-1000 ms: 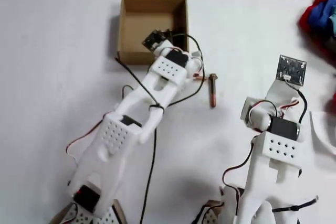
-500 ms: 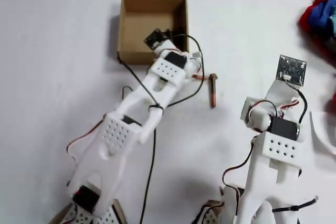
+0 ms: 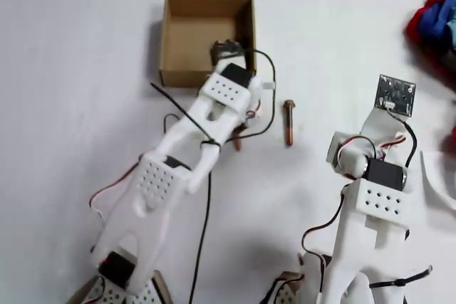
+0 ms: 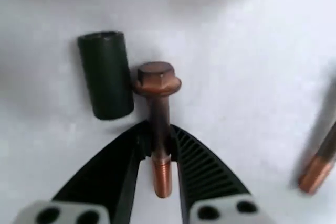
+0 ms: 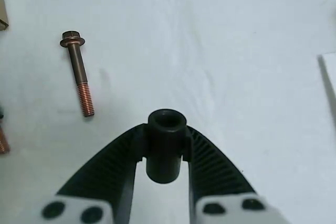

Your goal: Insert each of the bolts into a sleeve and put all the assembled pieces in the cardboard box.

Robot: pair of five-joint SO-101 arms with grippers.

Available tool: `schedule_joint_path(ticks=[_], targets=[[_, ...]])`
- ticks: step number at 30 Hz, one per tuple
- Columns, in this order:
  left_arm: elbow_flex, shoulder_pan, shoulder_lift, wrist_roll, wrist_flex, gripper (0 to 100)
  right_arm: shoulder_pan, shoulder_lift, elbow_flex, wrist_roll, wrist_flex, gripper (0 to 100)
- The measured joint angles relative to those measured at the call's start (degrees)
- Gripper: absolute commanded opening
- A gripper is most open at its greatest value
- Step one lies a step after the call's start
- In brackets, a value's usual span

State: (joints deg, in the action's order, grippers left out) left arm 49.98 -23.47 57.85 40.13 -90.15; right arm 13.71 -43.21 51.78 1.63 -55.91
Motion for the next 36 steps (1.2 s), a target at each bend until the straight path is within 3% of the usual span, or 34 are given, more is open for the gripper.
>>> schedule_joint_path(ticks=[4, 14, 23, 29, 36], targets=[[4.04, -0.26, 0.53, -14.68, -9.32, 3, 0.00, 0.00, 0.00, 0.00, 0.00, 2.1], [4.13, -0.26, -6.77, -46.15, -11.08, 3, 0.00, 0.00, 0.00, 0.00, 0.00, 2.1], [-11.69, -0.26, -7.74, -48.79, -11.08, 4, 0.00, 0.00, 0.00, 0.00, 0.00, 2.1], [-14.77, 0.00, -8.53, -48.79, -11.08, 23, 0.00, 0.00, 0.00, 0.00, 0.00, 2.1], [-15.38, 0.09, -8.70, -46.95, -10.64, 18, 0.00, 0.00, 0.00, 0.00, 0.00, 2.1]])
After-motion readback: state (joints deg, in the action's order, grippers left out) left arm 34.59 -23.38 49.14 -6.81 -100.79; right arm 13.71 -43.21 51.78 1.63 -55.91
